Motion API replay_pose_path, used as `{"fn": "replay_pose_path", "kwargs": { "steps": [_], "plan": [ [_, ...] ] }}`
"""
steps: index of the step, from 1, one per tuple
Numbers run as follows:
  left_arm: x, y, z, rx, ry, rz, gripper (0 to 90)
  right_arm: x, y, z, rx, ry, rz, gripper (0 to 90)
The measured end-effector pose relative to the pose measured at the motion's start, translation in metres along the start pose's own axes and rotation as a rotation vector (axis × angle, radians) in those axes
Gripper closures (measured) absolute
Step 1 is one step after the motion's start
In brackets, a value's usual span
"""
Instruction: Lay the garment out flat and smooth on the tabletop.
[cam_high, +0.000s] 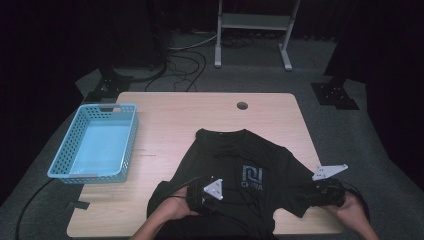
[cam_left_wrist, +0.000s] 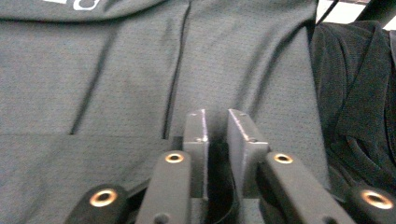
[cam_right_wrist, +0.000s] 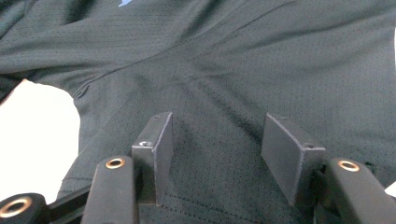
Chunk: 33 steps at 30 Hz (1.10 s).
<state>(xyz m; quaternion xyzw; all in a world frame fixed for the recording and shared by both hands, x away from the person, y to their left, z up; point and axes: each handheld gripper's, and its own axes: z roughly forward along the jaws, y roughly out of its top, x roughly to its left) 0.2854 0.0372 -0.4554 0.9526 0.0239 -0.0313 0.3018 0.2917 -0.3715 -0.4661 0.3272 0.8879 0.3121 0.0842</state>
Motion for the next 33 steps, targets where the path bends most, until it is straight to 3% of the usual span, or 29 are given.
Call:
{"fn": "replay_pose_path", "kwargs": {
  "steps": [4, 8, 17, 25, 33],
  "plan": [
    [0.002, 0.000, -0.004, -0.003, 0.002, 0.004, 85.5, -0.001, 0.000, 0.000, -0.001, -0.008, 0.001, 43.8],
    [0.005, -0.001, -0.011, -0.008, 0.010, -0.001, 86.3, -0.003, 0.000, 0.000, -0.002, -0.011, 0.011, 43.6],
    [0.018, -0.014, -0.045, -0.014, 0.083, -0.033, 86.3, -0.005, 0.002, 0.000, 0.015, -0.036, 0.015, 42.7],
    [0.033, -0.039, -0.093, -0.008, 0.190, -0.090, 86.3, -0.004, 0.003, 0.001, 0.022, -0.046, 0.025, 42.7],
    [0.045, -0.077, -0.145, 0.018, 0.322, -0.183, 86.3, -0.003, 0.006, 0.001, 0.037, -0.057, 0.031, 42.4]
  ]
}}
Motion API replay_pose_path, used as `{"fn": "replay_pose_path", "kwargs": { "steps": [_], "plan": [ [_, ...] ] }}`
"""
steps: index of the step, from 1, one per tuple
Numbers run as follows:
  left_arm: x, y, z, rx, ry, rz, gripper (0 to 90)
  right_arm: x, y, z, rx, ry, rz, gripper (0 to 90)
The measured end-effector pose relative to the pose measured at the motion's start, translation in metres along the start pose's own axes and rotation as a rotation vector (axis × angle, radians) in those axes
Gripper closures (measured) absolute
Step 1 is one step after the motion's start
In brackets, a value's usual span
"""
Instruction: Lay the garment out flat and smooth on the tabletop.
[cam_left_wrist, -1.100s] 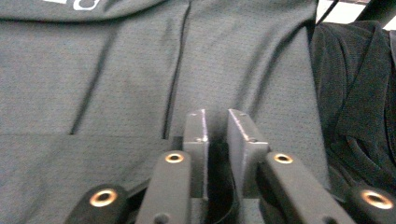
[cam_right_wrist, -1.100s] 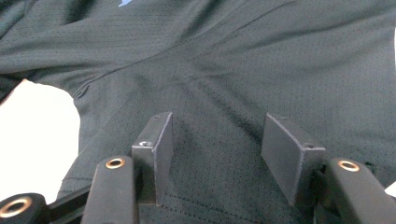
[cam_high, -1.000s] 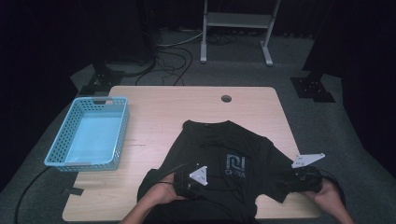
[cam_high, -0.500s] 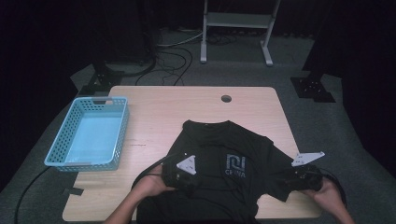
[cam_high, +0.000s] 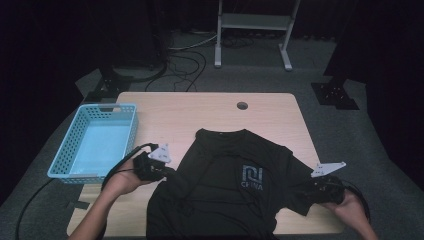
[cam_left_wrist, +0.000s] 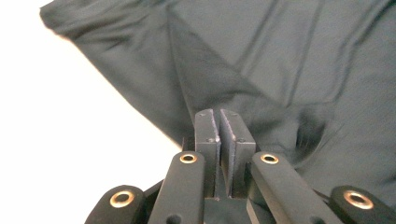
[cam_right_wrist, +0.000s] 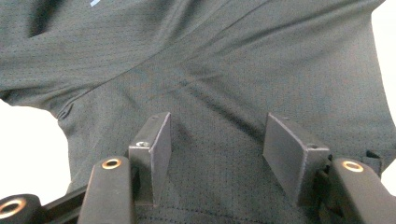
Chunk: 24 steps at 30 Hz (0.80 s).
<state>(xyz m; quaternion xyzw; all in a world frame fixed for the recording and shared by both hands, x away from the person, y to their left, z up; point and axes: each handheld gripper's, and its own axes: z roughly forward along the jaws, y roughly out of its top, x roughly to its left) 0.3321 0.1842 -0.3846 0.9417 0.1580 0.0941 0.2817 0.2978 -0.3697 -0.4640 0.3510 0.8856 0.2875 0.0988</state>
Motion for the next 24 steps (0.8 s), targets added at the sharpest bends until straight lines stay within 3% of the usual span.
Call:
{"fn": "replay_pose_path", "kwargs": {
  "steps": [10, 13, 18, 24],
  "plan": [
    [0.036, -0.045, -0.053, 0.046, 0.152, -0.118, 86.4, -0.003, 0.005, 0.002, 0.017, -0.007, 0.002, 41.7],
    [0.041, -0.051, -0.061, 0.048, 0.183, -0.133, 86.3, -0.003, 0.007, 0.003, 0.025, -0.010, 0.002, 41.0],
    [0.039, -0.049, -0.054, 0.032, 0.196, -0.144, 72.2, -0.002, 0.012, 0.005, 0.042, -0.018, 0.018, 35.9],
    [0.026, -0.035, -0.027, -0.013, 0.145, -0.121, 53.6, 0.014, 0.021, 0.007, 0.025, -0.024, 0.002, 29.9]
  ]
}}
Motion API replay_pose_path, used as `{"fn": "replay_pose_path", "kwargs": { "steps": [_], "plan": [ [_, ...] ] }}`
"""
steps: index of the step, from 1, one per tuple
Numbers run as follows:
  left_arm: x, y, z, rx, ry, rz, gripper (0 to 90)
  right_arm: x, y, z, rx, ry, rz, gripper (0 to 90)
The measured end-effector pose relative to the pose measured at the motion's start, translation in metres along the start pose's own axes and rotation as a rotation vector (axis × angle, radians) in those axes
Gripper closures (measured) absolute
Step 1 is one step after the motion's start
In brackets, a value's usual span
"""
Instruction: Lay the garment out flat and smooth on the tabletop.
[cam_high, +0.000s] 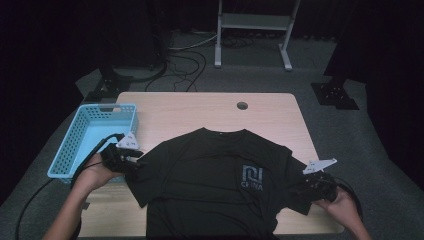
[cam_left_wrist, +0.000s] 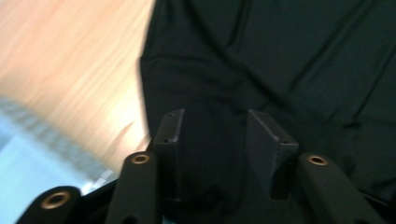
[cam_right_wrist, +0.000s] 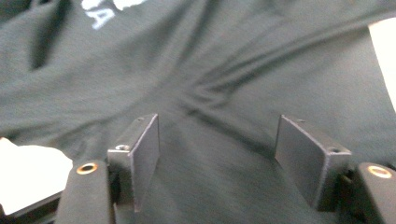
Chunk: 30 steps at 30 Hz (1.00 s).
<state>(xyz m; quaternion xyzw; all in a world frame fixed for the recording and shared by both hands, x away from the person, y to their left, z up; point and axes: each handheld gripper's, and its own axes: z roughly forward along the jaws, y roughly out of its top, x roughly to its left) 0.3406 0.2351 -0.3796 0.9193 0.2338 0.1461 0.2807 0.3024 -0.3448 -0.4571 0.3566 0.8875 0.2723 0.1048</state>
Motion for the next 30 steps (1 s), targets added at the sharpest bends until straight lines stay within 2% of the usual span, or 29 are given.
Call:
{"fn": "replay_pose_path", "kwargs": {
  "steps": [4, 6, 9, 11, 15, 17, 19, 20, 22, 26, 30],
  "plan": [
    [-0.016, 0.009, 0.021, -0.024, -0.041, 0.004, 43.4, 0.012, 0.006, -0.002, -0.022, -0.009, -0.012, 28.3],
    [-0.025, 0.012, 0.033, -0.043, -0.060, 0.003, 39.0, 0.017, 0.008, -0.002, -0.040, 0.000, 0.002, 26.5],
    [-0.037, 0.016, 0.052, -0.064, -0.061, -0.011, 25.3, 0.025, 0.010, 0.001, -0.030, -0.008, 0.034, 24.3],
    [-0.044, 0.016, 0.064, -0.065, -0.065, -0.021, 21.0, 0.029, 0.010, 0.004, -0.021, -0.022, 0.043, 22.9],
    [-0.053, 0.012, 0.084, -0.040, -0.068, -0.071, 16.6, 0.034, 0.009, 0.010, -0.007, -0.059, 0.055, 22.7],
    [-0.054, 0.008, 0.091, -0.030, -0.058, -0.095, 16.1, 0.035, 0.007, 0.013, 0.003, -0.060, 0.055, 22.3],
    [-0.053, 0.004, 0.096, -0.021, -0.045, -0.121, 16.1, 0.032, 0.005, 0.016, -0.008, -0.046, 0.075, 20.1],
    [-0.053, 0.002, 0.098, -0.010, -0.038, -0.134, 14.9, 0.030, 0.004, 0.016, -0.013, -0.045, 0.073, 20.1],
    [-0.050, -0.001, 0.099, -0.027, -0.044, -0.170, 12.3, 0.026, 0.004, 0.015, -0.009, -0.035, 0.060, 20.0],
    [-0.047, -0.001, 0.098, -0.023, -0.030, -0.182, 11.1, 0.012, 0.002, 0.014, -0.008, -0.012, 0.024, 19.1],
    [-0.043, -0.003, 0.099, -0.021, -0.031, -0.213, 9.7, -0.011, -0.003, 0.011, -0.017, -0.008, 0.010, 19.2]
  ]
}}
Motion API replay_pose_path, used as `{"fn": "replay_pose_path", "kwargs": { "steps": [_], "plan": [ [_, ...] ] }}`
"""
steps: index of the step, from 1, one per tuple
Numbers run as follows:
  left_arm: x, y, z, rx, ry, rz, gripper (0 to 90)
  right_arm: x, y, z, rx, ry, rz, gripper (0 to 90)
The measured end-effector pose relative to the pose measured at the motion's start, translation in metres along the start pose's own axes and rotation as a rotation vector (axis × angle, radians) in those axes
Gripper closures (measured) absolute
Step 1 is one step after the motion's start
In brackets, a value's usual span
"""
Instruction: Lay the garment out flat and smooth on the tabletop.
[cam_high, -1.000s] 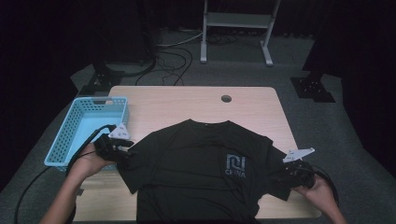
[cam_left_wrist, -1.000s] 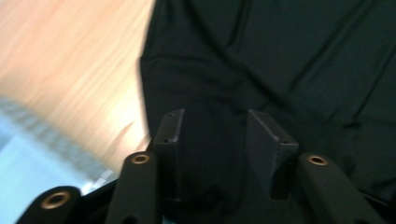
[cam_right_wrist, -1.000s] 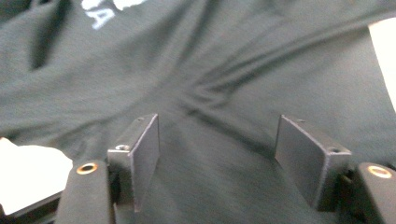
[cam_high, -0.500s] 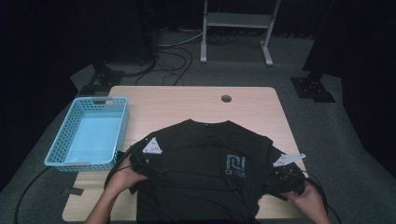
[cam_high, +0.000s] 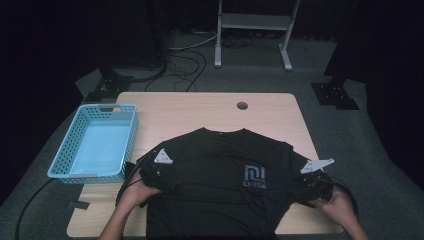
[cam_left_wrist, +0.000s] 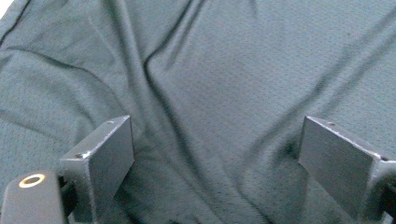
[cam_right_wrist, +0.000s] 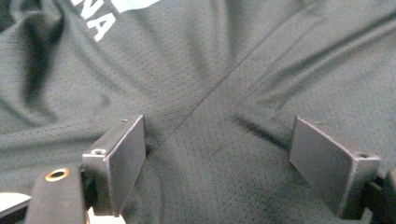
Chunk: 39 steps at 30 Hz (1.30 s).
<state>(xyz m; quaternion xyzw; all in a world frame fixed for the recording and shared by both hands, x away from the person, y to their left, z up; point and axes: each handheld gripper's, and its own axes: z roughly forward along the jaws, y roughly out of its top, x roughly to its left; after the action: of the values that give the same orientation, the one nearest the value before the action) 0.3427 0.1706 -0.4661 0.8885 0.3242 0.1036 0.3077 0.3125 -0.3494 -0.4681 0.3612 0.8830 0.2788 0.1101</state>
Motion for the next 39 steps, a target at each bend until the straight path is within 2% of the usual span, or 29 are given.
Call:
{"fn": "replay_pose_path", "kwargs": {
  "steps": [4, 7, 9, 11, 16, 19, 22, 24, 27, 31, 34, 39],
  "plan": [
    [0.005, -0.002, 0.000, -0.024, -0.014, -0.034, 9.5, -0.022, -0.003, -0.002, 0.000, -0.010, 0.021, 19.2],
    [0.004, -0.001, -0.001, -0.036, -0.009, -0.045, 9.5, -0.026, 0.002, -0.002, 0.031, -0.019, 0.043, 19.1],
    [0.001, -0.001, -0.001, -0.051, -0.003, -0.044, 9.5, -0.021, 0.007, -0.002, 0.032, -0.043, 0.051, 18.1],
    [-0.002, 0.000, -0.001, -0.062, 0.001, -0.041, 9.5, -0.010, 0.011, -0.004, -0.013, -0.033, 0.043, 18.1],
    [-0.006, 0.002, 0.000, -0.070, 0.019, -0.039, 9.5, 0.028, 0.022, 0.004, -0.016, 0.001, -0.055, 17.0],
    [-0.011, 0.005, 0.001, -0.080, 0.027, -0.028, 9.4, 0.049, 0.027, 0.010, -0.022, 0.038, -0.107, 17.0],
    [-0.016, 0.005, 0.004, -0.068, 0.028, -0.016, 9.4, 0.066, 0.030, 0.013, -0.039, 0.082, -0.148, 17.0],
    [-0.019, 0.004, 0.007, -0.061, 0.028, -0.020, 9.4, 0.074, 0.031, 0.015, -0.037, 0.094, -0.173, 17.0],
    [-0.021, 0.001, 0.009, -0.073, 0.029, -0.047, 8.4, 0.080, 0.028, 0.016, -0.026, 0.100, -0.175, 17.0],
    [-0.024, -0.001, 0.008, -0.077, 0.041, -0.052, 8.2, 0.082, 0.019, 0.016, -0.022, 0.108, -0.168, 16.7],
    [-0.026, -0.001, 0.008, -0.069, 0.047, -0.053, 7.8, 0.080, 0.013, 0.013, -0.030, 0.114, -0.168, 16.7],
    [-0.033, 0.000, 0.009, -0.059, 0.047, -0.047, 7.5, 0.072, 0.005, 0.007, -0.030, 0.138, -0.203, 16.8]
  ]
}}
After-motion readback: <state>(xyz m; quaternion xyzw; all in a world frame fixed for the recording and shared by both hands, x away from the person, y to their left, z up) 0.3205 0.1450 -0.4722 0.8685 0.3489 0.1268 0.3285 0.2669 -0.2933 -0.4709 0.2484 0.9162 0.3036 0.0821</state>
